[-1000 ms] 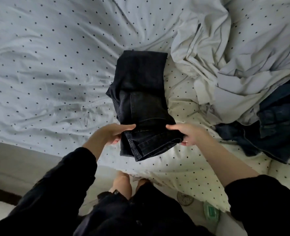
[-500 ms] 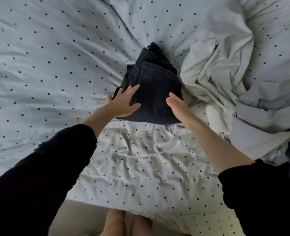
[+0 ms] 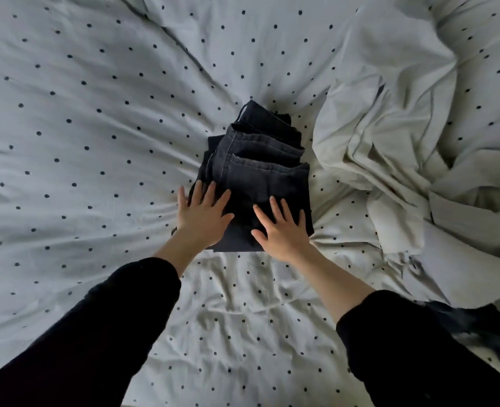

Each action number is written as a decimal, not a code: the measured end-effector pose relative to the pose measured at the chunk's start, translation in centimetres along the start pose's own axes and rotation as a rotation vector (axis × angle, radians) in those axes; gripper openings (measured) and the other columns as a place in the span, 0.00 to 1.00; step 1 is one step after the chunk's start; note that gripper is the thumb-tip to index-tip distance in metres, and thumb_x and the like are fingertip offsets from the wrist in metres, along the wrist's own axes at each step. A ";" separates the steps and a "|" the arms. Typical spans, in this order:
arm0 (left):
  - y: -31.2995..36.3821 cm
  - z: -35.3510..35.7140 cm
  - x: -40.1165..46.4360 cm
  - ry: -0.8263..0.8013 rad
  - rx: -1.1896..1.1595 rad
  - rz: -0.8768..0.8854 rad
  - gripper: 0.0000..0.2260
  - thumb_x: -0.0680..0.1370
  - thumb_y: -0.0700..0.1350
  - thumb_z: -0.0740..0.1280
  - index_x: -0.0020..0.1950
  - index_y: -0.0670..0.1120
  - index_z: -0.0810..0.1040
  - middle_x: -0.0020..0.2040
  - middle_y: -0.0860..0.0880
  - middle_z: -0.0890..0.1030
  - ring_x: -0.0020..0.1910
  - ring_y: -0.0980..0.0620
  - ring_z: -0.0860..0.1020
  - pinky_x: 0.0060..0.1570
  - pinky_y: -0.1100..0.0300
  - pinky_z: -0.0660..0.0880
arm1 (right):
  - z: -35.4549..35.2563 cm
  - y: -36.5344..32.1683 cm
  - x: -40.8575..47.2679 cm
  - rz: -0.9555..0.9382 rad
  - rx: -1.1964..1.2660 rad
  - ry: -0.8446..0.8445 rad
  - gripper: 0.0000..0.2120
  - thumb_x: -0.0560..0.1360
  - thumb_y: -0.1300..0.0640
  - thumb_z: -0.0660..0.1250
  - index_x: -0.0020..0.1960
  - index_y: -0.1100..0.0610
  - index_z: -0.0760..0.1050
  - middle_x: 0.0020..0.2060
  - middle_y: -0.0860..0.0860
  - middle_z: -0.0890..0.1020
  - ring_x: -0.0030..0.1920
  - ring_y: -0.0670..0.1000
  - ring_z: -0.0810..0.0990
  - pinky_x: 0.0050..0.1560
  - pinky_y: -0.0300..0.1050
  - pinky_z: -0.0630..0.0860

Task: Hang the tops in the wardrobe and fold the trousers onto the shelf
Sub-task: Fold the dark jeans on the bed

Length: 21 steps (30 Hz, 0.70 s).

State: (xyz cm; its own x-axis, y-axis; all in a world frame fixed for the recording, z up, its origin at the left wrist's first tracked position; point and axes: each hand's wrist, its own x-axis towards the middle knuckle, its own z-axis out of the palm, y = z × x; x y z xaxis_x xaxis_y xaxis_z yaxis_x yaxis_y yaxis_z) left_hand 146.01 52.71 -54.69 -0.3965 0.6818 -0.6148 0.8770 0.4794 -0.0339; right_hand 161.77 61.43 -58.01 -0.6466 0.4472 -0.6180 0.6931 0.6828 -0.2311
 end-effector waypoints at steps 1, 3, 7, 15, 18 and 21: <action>0.6 -0.2 -0.3 0.180 -0.018 0.002 0.23 0.81 0.52 0.54 0.75 0.49 0.58 0.76 0.41 0.56 0.76 0.41 0.49 0.71 0.37 0.45 | -0.1 -0.1 -0.3 -0.001 0.025 0.147 0.28 0.80 0.43 0.53 0.77 0.47 0.51 0.77 0.55 0.49 0.76 0.58 0.50 0.71 0.68 0.52; 1.5 -0.2 -0.6 0.523 -0.059 0.060 0.20 0.76 0.44 0.61 0.68 0.42 0.68 0.71 0.37 0.66 0.74 0.39 0.58 0.69 0.36 0.55 | -0.4 0.0 -0.4 0.029 0.081 0.393 0.26 0.78 0.46 0.53 0.75 0.50 0.59 0.75 0.58 0.59 0.73 0.61 0.61 0.66 0.68 0.62; 2.9 -0.6 2.9 0.653 -0.014 0.283 0.24 0.78 0.46 0.57 0.75 0.48 0.60 0.75 0.41 0.59 0.75 0.42 0.55 0.71 0.39 0.53 | -1.7 0.8 2.5 0.011 0.092 0.514 0.26 0.78 0.46 0.51 0.75 0.50 0.56 0.74 0.58 0.61 0.72 0.62 0.62 0.65 0.69 0.64; -0.6 6.5 12.4 0.605 0.029 0.203 0.27 0.78 0.57 0.50 0.76 0.55 0.48 0.78 0.48 0.48 0.76 0.46 0.46 0.71 0.37 0.48 | 4.0 1.1 10.5 0.011 -0.001 0.553 0.29 0.77 0.39 0.53 0.75 0.47 0.57 0.75 0.54 0.58 0.75 0.57 0.56 0.67 0.72 0.57; -0.5 7.9 14.4 0.644 0.017 0.197 0.27 0.78 0.58 0.49 0.76 0.55 0.48 0.76 0.49 0.46 0.75 0.47 0.44 0.71 0.38 0.44 | 5.7 1.6 12.5 0.021 -0.024 0.581 0.29 0.77 0.39 0.52 0.75 0.47 0.54 0.75 0.53 0.58 0.75 0.57 0.54 0.69 0.71 0.52; -0.5 7.8 15.0 0.636 0.007 0.203 0.27 0.78 0.58 0.49 0.76 0.54 0.47 0.77 0.48 0.48 0.75 0.46 0.45 0.70 0.37 0.44 | 5.8 1.7 13.0 0.031 -0.014 0.591 0.29 0.77 0.39 0.52 0.75 0.48 0.53 0.75 0.53 0.58 0.75 0.56 0.54 0.70 0.70 0.51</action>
State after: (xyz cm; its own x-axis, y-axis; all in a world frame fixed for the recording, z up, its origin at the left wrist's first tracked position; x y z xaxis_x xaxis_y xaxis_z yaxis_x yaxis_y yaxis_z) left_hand 141.74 58.44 -70.05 -0.3040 0.9523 -0.0252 0.9521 0.3047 0.0272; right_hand 156.40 65.10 -70.81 -0.6971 0.7099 -0.1004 0.7125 0.6703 -0.2075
